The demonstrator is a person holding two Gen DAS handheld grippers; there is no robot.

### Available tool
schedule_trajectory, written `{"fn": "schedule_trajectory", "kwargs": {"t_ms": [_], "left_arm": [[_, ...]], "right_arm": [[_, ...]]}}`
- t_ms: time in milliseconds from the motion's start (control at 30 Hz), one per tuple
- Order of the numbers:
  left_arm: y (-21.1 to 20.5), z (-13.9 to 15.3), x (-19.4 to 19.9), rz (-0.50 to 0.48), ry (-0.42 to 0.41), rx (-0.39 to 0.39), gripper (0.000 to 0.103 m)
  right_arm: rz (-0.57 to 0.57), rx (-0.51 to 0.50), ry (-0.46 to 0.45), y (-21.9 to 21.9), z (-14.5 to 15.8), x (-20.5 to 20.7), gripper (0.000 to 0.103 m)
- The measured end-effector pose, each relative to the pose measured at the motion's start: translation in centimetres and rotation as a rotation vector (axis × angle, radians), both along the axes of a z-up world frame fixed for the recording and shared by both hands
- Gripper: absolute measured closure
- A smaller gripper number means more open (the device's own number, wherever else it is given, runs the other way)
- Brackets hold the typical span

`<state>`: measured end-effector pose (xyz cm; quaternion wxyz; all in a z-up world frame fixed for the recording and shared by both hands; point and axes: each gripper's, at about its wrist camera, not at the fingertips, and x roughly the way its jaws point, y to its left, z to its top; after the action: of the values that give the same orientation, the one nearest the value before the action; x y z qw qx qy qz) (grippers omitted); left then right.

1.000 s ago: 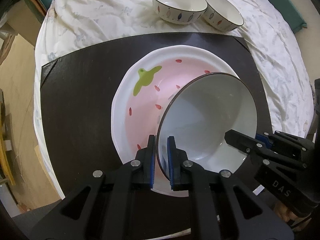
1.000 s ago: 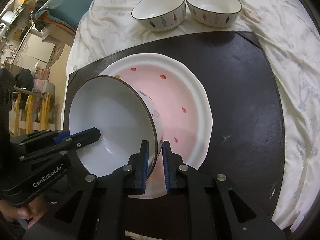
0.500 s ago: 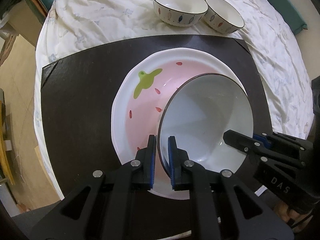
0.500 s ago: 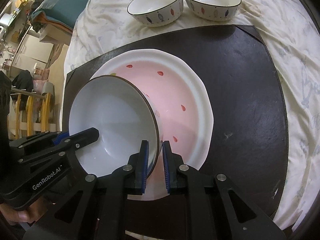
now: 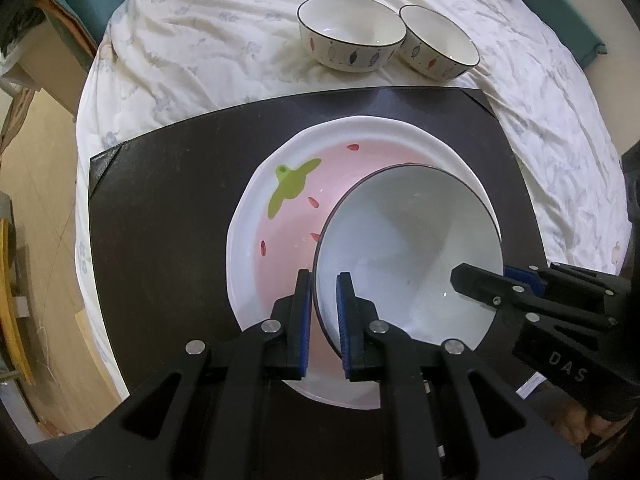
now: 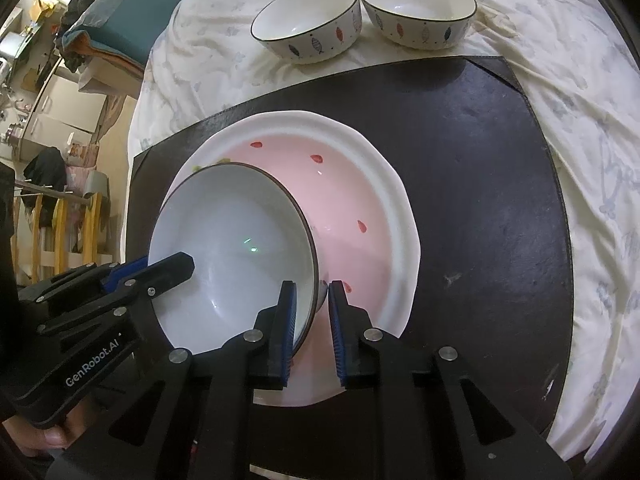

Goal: Organize plates and bowls

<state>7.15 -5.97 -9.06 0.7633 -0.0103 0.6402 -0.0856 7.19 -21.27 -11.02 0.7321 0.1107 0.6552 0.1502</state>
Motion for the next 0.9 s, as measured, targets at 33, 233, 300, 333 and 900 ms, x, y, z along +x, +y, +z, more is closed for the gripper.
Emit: {"fn": "schedule_trajectory", "kwargs": {"t_ms": [33,233,300,333,900], "left_arm": [[0.0,0.0,0.0,0.003,0.000,0.001,0.093],[0.5,0.5,-0.1,0.024,-0.022,0.008,0.072],[0.7,0.9,-0.1,0.030,-0.044,0.009,0.064],[0.7,1.1,-0.1,0.030,-0.052,0.010,0.063],[1.1,4.1,0.6,0.068,-0.237,0.065,0.018]], "right_arm": [[0.000,-0.002,-0.002,0.0,0.1,0.0,0.083],[-0.020,-0.005,-0.020,-0.6,0.7,-0.1,0.083],[-0.032,-0.003,-0.027,-0.9,0.9,0.0,0.083],[-0.039,-0.001,-0.028,-1.1,1.0,0.0,0.083],[-0.083,0.004,-0.136,-1.7,3.4,0.5,0.083]]}}
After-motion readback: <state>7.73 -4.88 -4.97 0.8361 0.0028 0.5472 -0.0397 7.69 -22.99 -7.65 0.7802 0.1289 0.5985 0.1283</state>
